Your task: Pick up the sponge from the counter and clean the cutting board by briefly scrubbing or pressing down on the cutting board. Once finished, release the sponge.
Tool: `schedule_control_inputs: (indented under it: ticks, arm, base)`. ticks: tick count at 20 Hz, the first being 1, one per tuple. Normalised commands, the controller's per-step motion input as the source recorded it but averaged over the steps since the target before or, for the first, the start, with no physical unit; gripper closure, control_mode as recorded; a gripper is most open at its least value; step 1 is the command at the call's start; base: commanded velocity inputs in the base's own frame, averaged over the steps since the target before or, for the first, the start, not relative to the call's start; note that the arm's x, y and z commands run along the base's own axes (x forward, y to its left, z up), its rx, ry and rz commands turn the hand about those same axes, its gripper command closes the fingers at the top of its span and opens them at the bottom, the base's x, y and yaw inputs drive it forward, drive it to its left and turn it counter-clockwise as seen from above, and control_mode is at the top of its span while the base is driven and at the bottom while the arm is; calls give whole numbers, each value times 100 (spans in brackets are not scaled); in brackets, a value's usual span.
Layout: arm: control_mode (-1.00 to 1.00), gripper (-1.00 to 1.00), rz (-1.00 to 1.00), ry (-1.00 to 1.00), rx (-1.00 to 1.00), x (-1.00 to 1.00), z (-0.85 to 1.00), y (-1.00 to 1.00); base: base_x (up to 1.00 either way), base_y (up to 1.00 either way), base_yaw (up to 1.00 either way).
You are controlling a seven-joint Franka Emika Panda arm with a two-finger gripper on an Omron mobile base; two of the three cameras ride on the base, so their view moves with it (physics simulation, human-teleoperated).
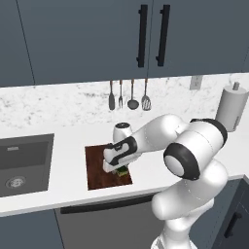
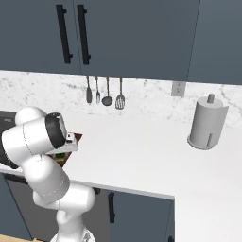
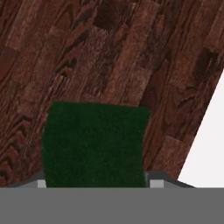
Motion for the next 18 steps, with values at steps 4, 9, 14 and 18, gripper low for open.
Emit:
schedule_control_inputs:
  ticks: [4,9,14,18]
  arm:
    - [-100,100,-5,0,0,11,8,0]
    - [-100,100,-6,0,0,36,31,1]
    - [-100,100,-2,0,0,20,-12,5]
    - [-100,100,-1,0,0,0,-54,0]
  base:
    - [0,0,0]
    - [0,0,0]
    - [0,0,0]
    - [0,0,0]
